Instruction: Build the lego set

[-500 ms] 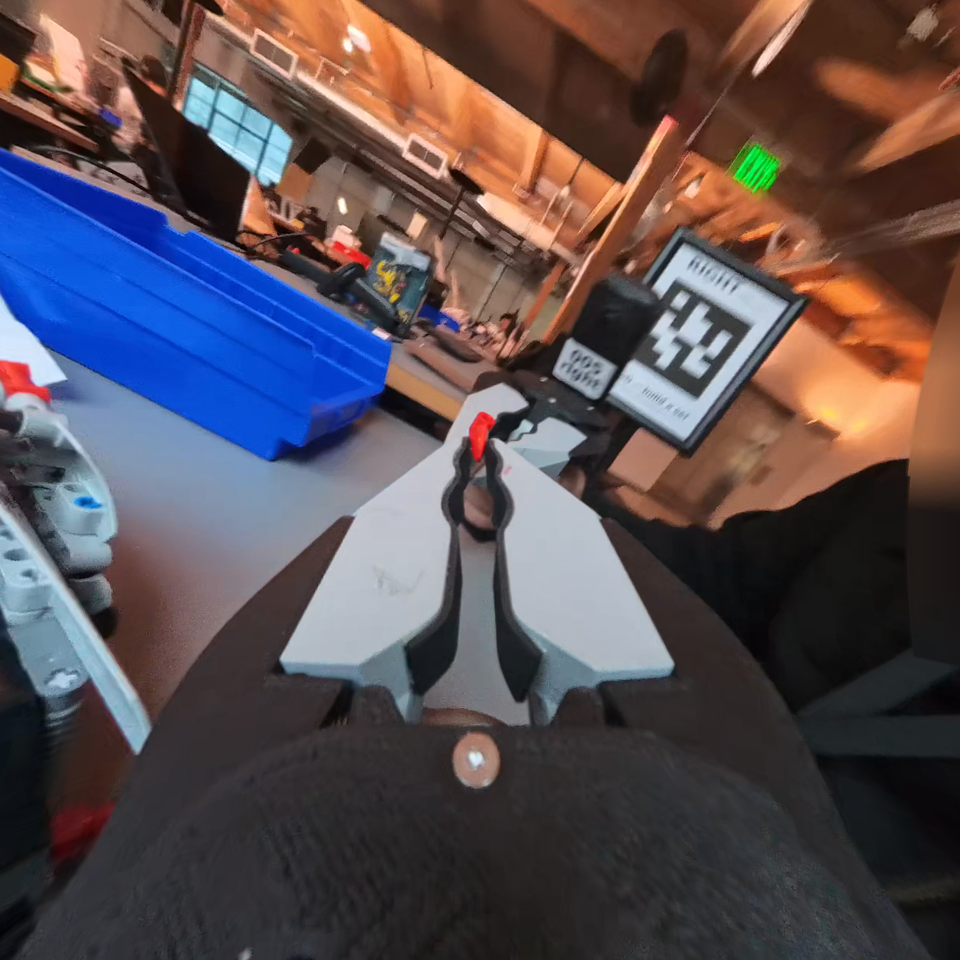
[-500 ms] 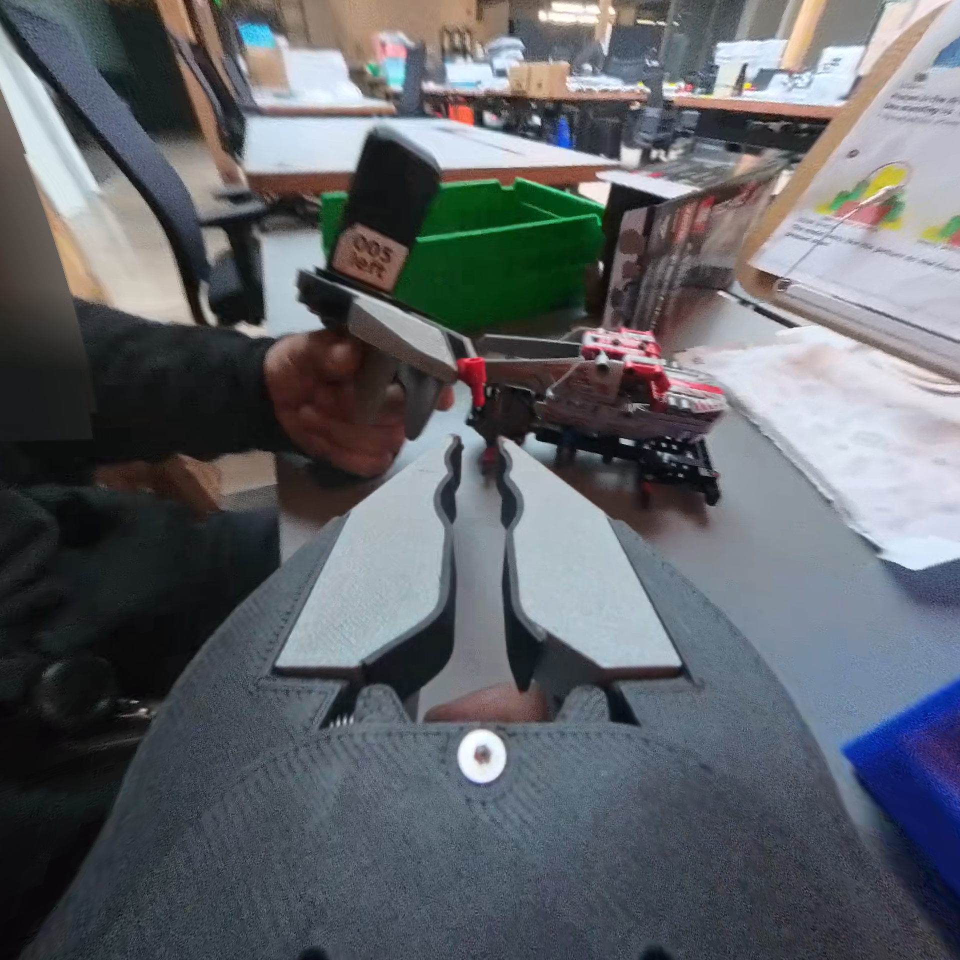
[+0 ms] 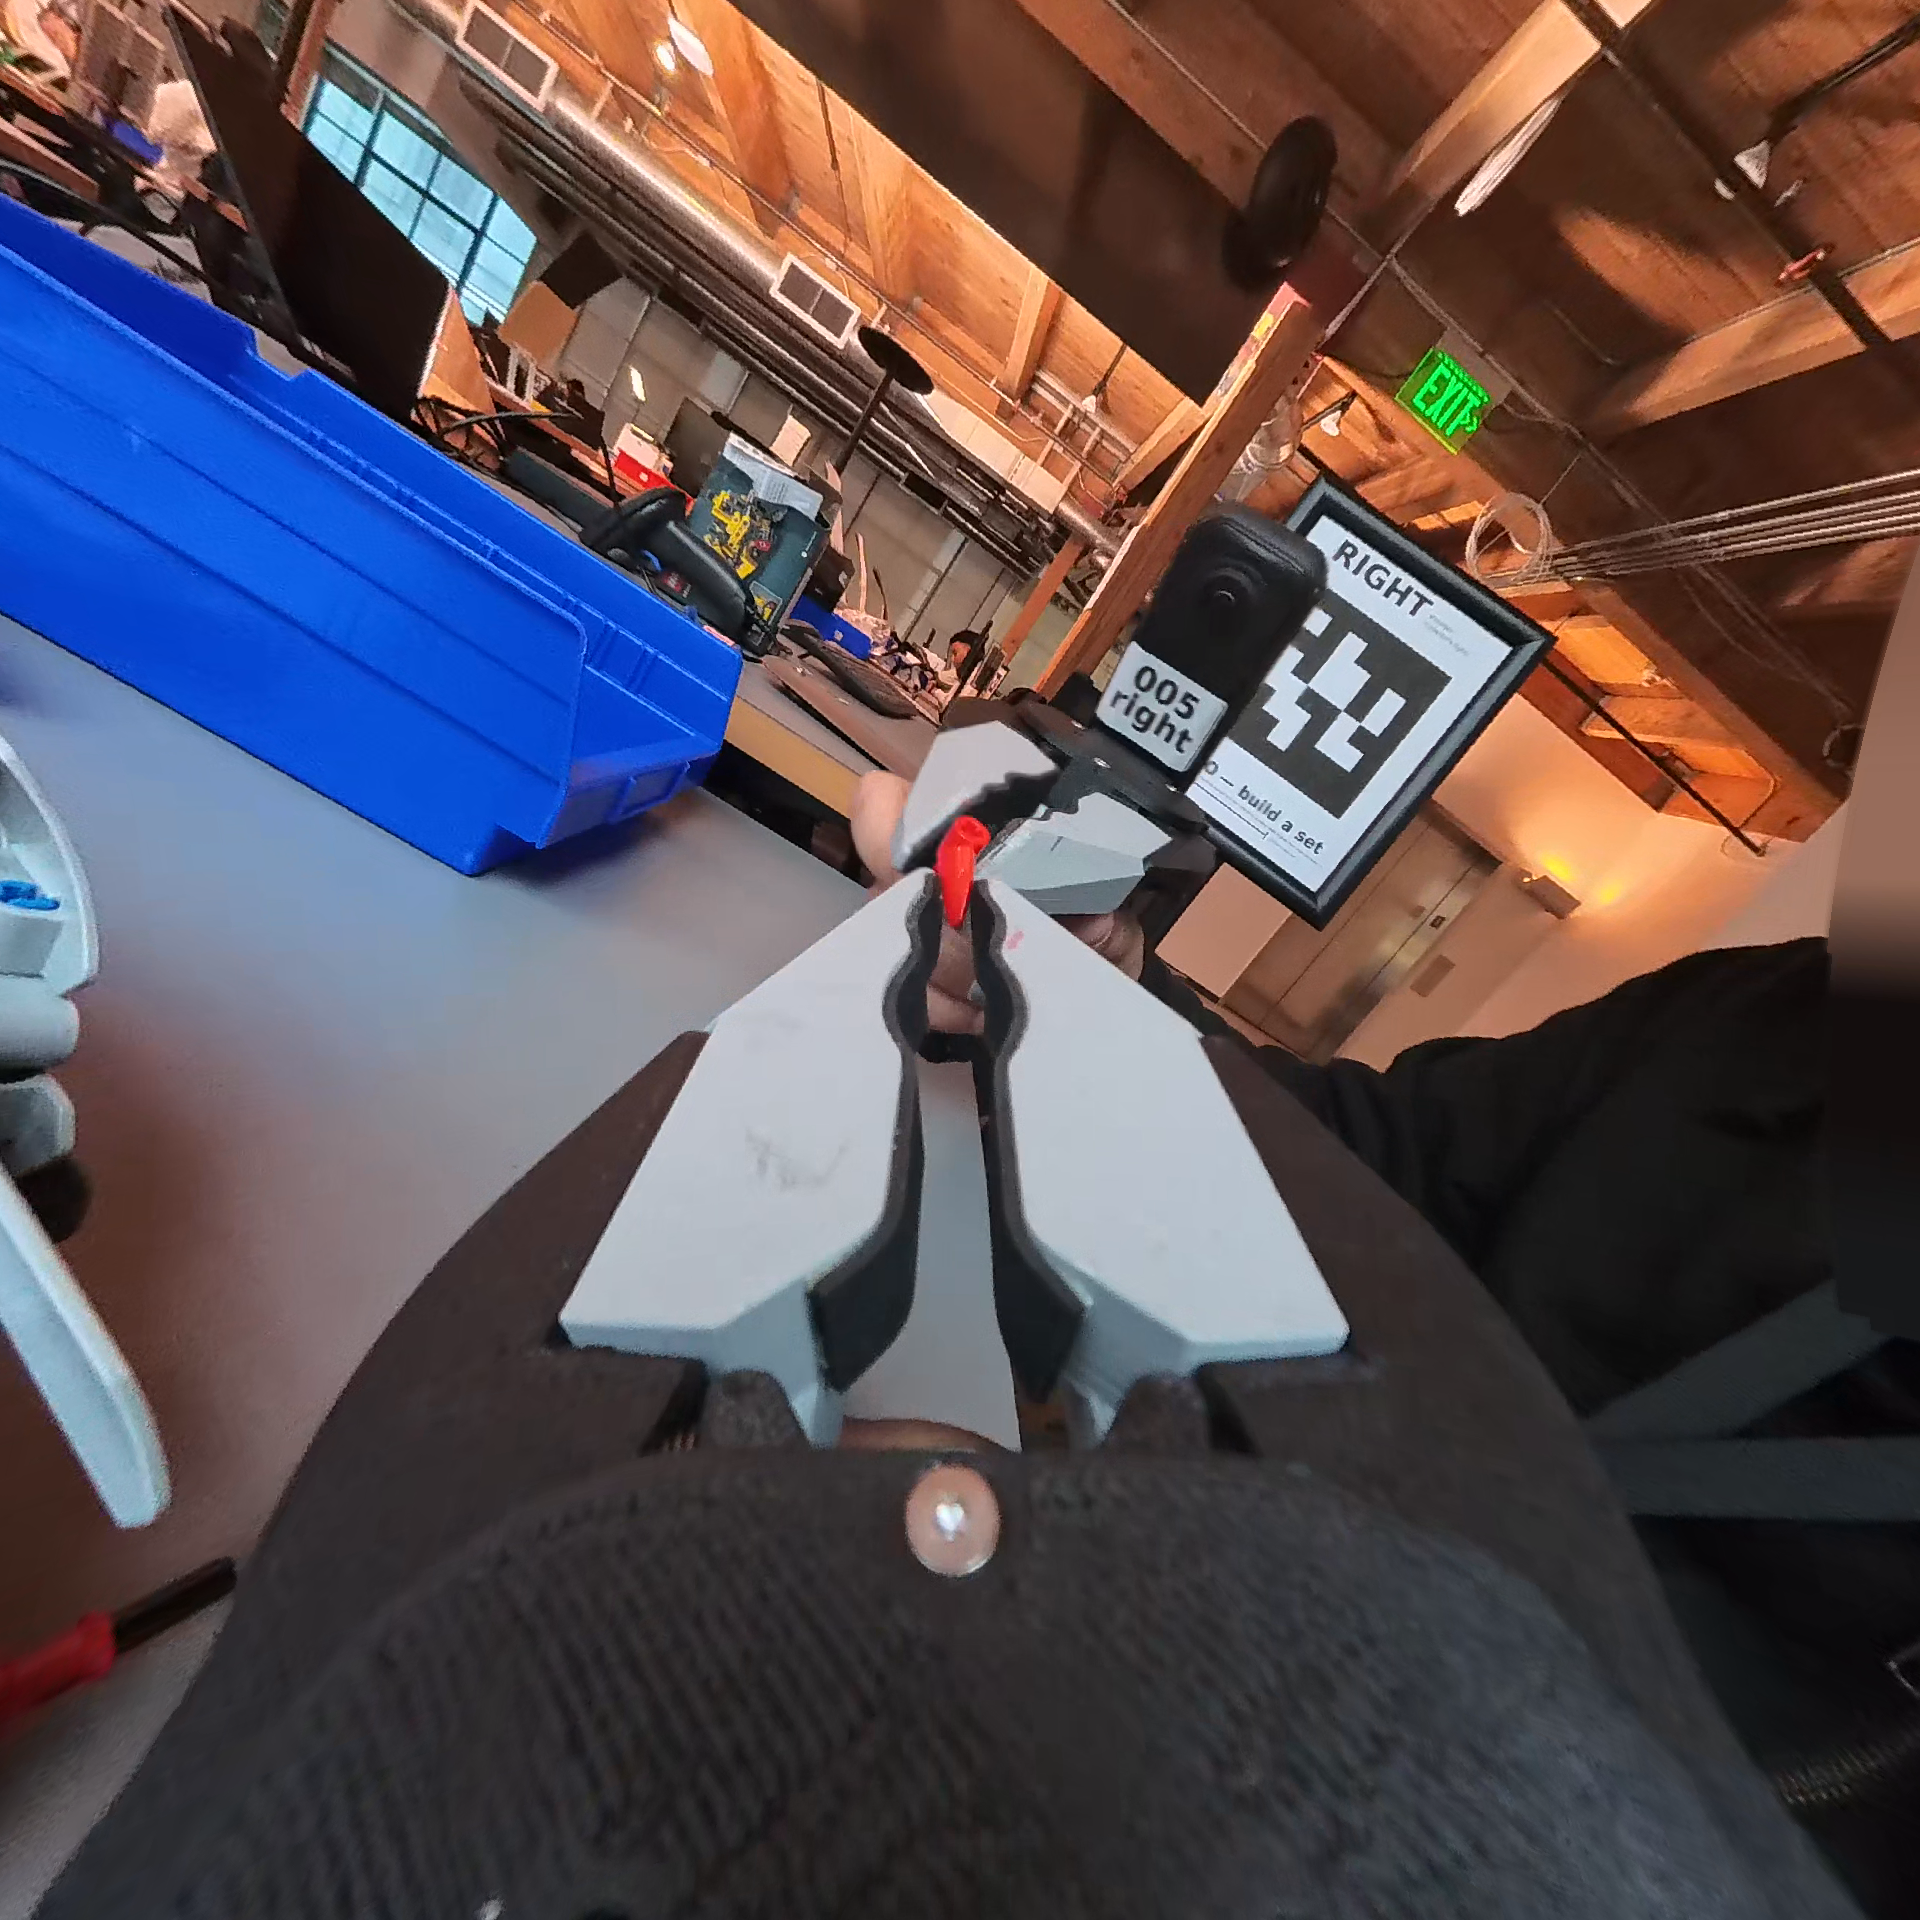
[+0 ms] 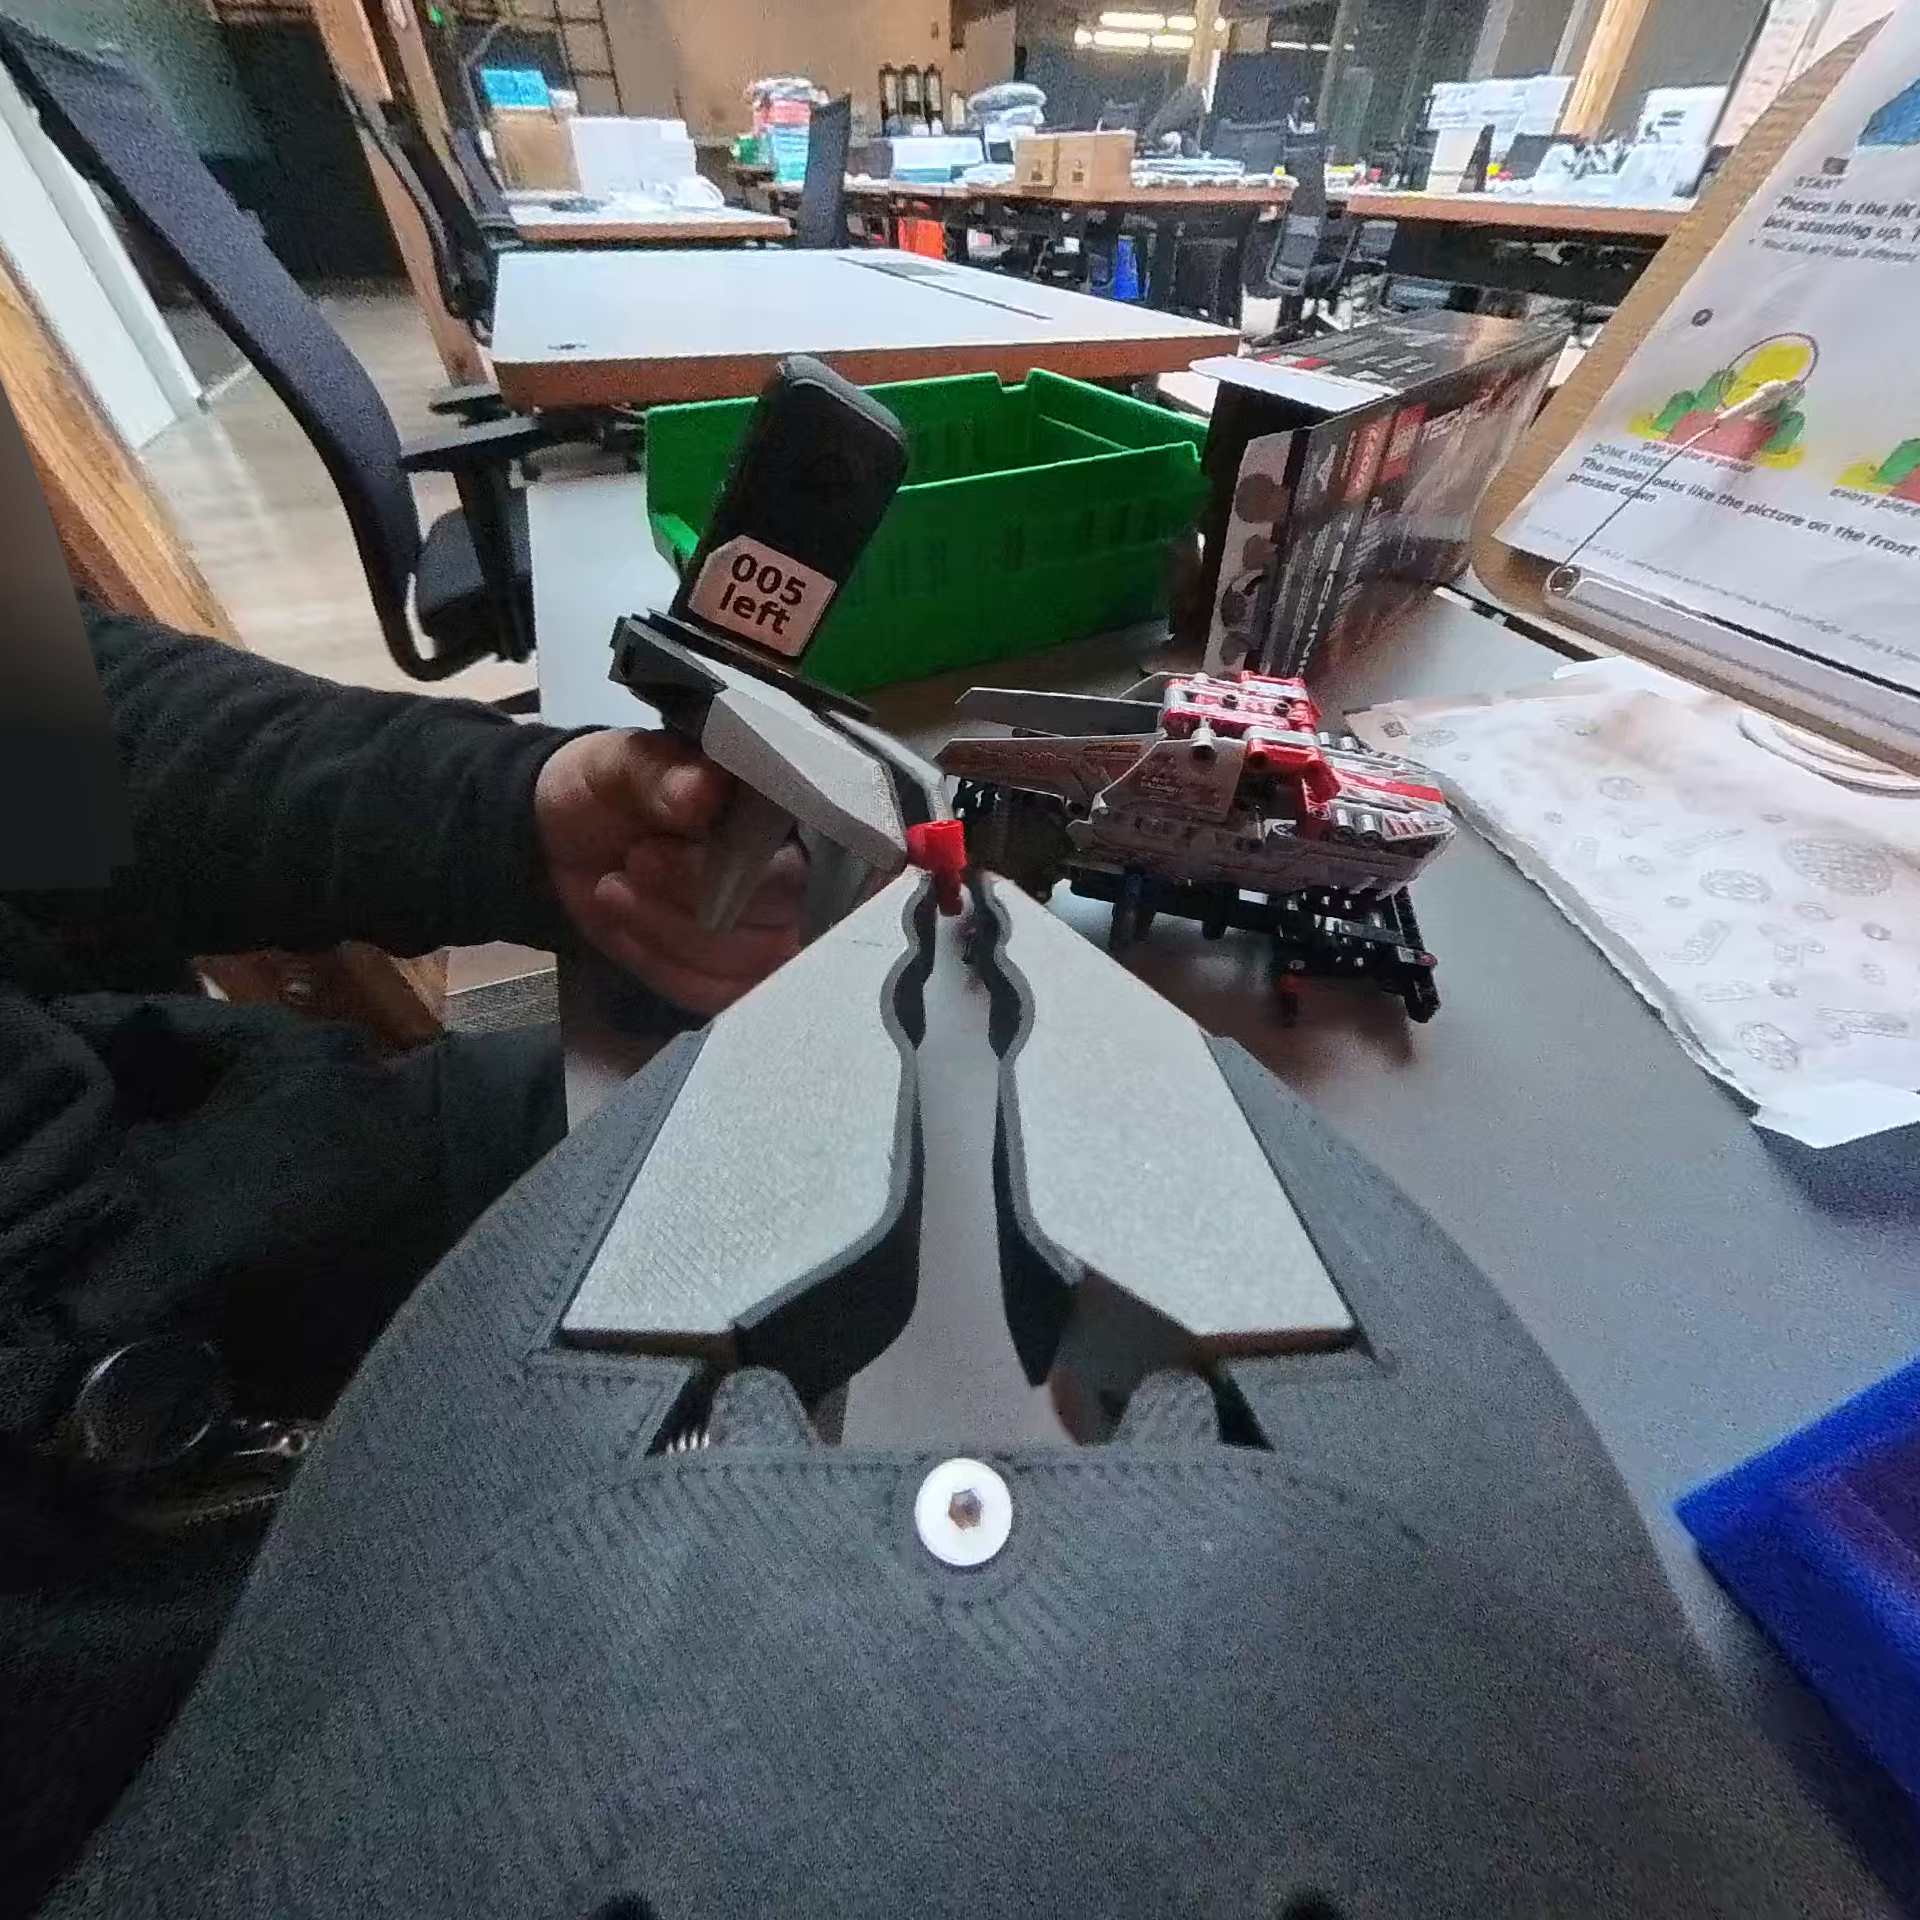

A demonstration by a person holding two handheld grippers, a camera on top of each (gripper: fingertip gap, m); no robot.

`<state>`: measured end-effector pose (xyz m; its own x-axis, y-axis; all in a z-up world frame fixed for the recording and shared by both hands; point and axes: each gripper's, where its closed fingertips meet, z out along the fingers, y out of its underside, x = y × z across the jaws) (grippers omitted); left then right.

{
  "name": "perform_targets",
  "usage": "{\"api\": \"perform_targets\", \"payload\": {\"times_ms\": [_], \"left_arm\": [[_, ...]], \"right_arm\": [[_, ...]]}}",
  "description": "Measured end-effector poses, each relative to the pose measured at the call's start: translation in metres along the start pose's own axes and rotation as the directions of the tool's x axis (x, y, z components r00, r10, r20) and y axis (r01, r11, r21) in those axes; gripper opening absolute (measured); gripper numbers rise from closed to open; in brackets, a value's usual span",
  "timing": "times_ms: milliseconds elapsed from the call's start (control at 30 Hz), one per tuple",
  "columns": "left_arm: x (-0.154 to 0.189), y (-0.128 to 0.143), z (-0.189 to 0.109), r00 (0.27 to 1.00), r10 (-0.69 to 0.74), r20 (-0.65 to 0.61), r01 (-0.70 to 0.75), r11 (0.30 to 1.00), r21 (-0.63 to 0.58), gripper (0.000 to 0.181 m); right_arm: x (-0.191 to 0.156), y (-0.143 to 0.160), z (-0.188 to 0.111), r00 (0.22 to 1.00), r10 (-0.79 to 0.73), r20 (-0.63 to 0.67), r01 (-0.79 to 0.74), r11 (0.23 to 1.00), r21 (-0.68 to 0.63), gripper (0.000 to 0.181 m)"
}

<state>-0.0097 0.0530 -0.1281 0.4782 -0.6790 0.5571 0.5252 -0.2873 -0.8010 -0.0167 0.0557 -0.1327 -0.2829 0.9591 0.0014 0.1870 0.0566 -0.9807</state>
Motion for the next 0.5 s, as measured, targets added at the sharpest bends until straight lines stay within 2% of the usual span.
{"api": "perform_targets", "payload": {"times_ms": [233,300,400,500], "left_arm": [[-0.001,0.000,-0.001,0.999,0.026,0.022,-0.026,1.000,0.004,0.002],[-0.005,0.003,-0.001,0.989,0.118,0.091,-0.115,0.993,-0.035,0.002],[-0.006,0.007,0.000,0.927,0.335,0.168,-0.317,0.940,-0.128,0.002],[-0.008,0.008,0.001,0.945,0.277,0.175,-0.260,0.959,-0.113,0.001]], "right_arm": [[-0.001,0.001,0.003,0.999,0.028,0.020,-0.028,1.000,0.008,0.000],[0.000,0.007,0.004,1.000,-0.008,0.001,0.008,0.999,-0.050,0.000],[0.000,0.014,0.004,0.996,-0.090,-0.001,0.089,0.985,-0.149,0.001],[0.001,0.018,0.003,0.987,-0.159,0.017,0.159,0.963,-0.218,0.001]]}}
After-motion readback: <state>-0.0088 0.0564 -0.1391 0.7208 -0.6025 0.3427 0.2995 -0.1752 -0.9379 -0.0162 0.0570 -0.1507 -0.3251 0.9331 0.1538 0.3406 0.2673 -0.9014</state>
